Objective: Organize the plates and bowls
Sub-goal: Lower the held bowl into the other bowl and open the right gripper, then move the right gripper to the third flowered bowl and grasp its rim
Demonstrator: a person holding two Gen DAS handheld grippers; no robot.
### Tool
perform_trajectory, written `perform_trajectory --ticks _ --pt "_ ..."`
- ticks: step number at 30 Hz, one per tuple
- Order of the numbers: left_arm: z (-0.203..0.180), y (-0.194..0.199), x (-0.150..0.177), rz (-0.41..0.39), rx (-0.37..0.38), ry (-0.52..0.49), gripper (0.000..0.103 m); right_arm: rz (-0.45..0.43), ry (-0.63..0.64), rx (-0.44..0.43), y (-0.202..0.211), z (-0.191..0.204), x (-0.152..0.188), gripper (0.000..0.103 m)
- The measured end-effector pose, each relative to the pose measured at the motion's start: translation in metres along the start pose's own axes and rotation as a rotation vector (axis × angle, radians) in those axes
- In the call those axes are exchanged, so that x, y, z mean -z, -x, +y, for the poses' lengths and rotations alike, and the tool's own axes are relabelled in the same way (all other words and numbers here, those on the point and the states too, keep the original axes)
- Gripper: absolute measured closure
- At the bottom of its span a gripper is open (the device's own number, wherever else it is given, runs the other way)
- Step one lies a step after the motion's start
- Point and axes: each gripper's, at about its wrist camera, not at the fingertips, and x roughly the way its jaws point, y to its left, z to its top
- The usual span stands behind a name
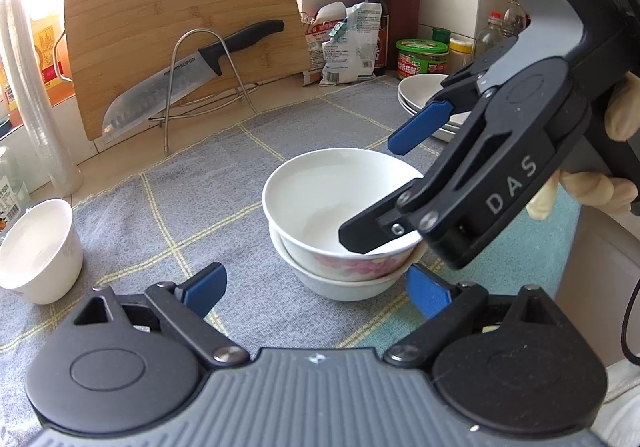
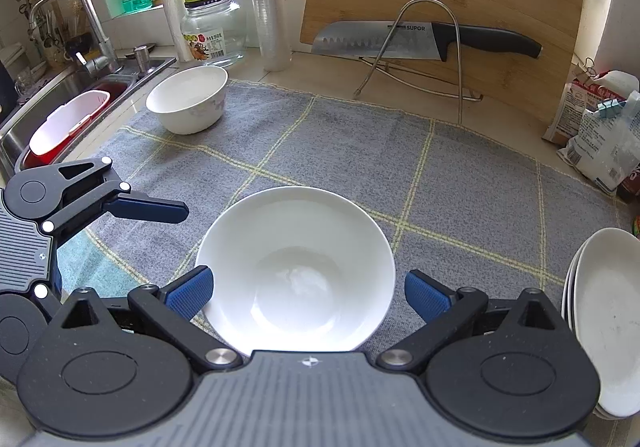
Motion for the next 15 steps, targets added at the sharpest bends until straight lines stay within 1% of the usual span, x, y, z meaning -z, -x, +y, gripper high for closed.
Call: perform_trajectory --ticks 2,7,12,15 --pt "0.005 0.004 0.003 -0.005 -0.012 0.007 0.007 -0.008 0.018 0.004 0.003 0.004 -0.003 0.000" --pt "0.024 0.011 0.011 -0.013 -0.081 0.046 0.006 -0.030 0.056 -0.002 0.006 0.016 -0.016 0.000" --pt "0.046 0.018 0.022 -0.019 -0.152 0.100 0.006 -0.039 0.095 -0.033 0.000 0.032 -0.033 0.000" --pt "0.062 0.021 0.029 -0.021 -0.206 0.136 0.006 -0.046 0.100 -0.066 -0.005 0.040 -0.044 0.000"
